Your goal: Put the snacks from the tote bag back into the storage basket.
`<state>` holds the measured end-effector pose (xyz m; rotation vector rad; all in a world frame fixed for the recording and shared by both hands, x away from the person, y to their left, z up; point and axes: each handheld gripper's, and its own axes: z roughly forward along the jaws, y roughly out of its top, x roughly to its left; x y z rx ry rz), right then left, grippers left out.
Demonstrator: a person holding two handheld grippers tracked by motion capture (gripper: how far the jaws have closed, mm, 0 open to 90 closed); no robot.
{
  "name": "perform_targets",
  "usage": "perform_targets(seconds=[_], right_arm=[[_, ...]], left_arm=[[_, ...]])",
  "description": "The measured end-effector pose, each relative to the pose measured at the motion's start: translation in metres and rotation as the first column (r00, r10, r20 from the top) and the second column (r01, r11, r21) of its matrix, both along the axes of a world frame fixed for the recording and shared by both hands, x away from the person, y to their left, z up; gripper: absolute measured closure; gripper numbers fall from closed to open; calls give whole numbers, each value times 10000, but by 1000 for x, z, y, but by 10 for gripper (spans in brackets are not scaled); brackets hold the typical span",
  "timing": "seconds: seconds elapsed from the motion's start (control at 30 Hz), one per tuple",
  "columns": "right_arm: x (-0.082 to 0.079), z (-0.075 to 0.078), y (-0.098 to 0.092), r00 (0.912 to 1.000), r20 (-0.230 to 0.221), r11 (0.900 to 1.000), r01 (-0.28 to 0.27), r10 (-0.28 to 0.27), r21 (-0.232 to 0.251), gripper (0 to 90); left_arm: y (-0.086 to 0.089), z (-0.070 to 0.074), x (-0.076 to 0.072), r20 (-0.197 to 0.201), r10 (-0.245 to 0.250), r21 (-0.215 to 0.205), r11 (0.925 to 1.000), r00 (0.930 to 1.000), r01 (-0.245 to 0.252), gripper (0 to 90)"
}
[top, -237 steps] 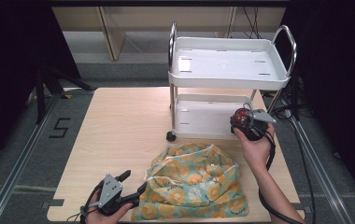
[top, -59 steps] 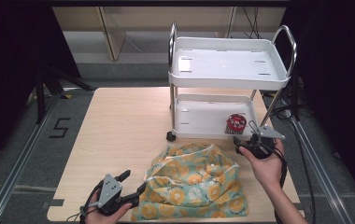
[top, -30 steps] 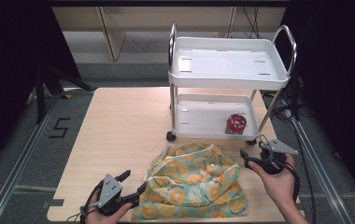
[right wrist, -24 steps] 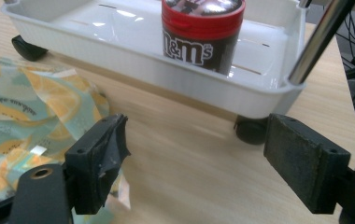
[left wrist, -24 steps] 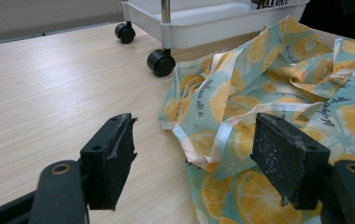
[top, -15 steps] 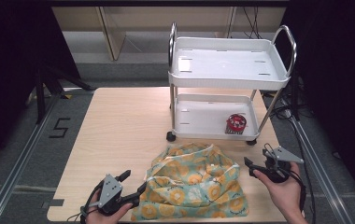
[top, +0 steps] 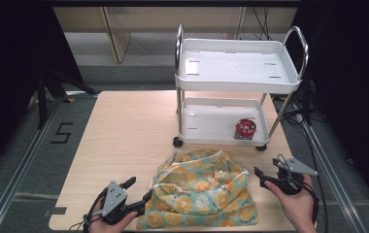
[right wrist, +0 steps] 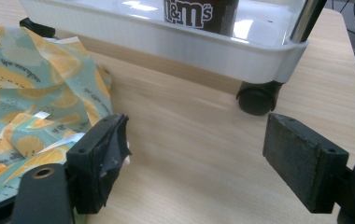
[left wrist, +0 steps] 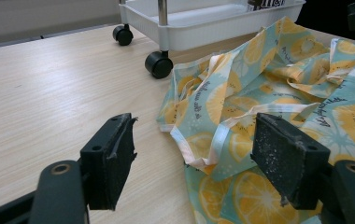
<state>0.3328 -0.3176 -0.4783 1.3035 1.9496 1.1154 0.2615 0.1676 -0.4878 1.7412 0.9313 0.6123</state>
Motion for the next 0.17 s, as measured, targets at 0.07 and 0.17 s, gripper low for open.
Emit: perform_targets(seconds=[0.07,0.17], right_arm=[[-1,-1,-1,10000,75,9999,16,-16,-100,227],[-2,-3,-2,10000,92,10000,18,-17,-76,226]], left_arm=[[0,0,0,57,-97,45,9999,9999,97,289],[0,1,1,114,-146,-9,9999,9998,146,290]])
